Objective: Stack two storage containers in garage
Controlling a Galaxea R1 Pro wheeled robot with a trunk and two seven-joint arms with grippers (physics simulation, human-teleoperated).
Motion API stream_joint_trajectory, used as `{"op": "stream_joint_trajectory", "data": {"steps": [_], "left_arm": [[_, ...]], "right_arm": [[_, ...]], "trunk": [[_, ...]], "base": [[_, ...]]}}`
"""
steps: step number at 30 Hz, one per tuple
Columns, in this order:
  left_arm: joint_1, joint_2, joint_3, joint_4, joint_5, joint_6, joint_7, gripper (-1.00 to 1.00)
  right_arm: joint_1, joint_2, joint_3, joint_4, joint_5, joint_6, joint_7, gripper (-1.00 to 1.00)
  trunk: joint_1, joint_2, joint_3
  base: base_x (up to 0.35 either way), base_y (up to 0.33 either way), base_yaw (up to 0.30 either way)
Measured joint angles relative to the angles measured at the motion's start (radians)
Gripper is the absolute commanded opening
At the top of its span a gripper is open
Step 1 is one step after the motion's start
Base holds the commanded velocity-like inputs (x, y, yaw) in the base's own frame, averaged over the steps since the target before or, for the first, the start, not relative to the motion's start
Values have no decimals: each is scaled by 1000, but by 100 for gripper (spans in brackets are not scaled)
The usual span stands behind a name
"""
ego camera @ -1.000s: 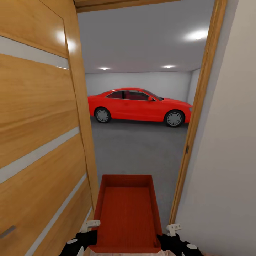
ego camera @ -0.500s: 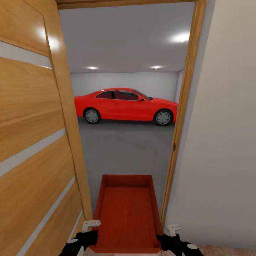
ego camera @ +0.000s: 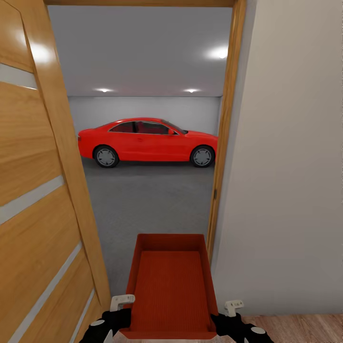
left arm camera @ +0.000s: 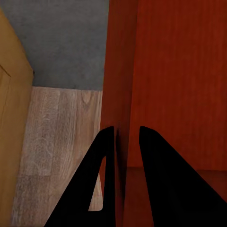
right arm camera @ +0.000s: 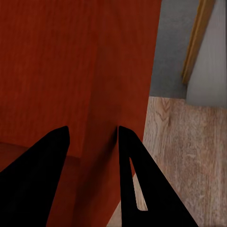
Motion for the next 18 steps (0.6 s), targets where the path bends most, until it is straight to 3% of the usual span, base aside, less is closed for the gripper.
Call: {"op": "stream_joint_trajectory", "data": {"steps": [18], "left_arm": [[0, -3, 1, 0, -3, -1, 0, -100]], "right_arm": [[0, -2, -2, 0, 0, -1, 3, -100]], "trunk": [[0, 0, 0]], "base": [[0, 0, -3]]}}
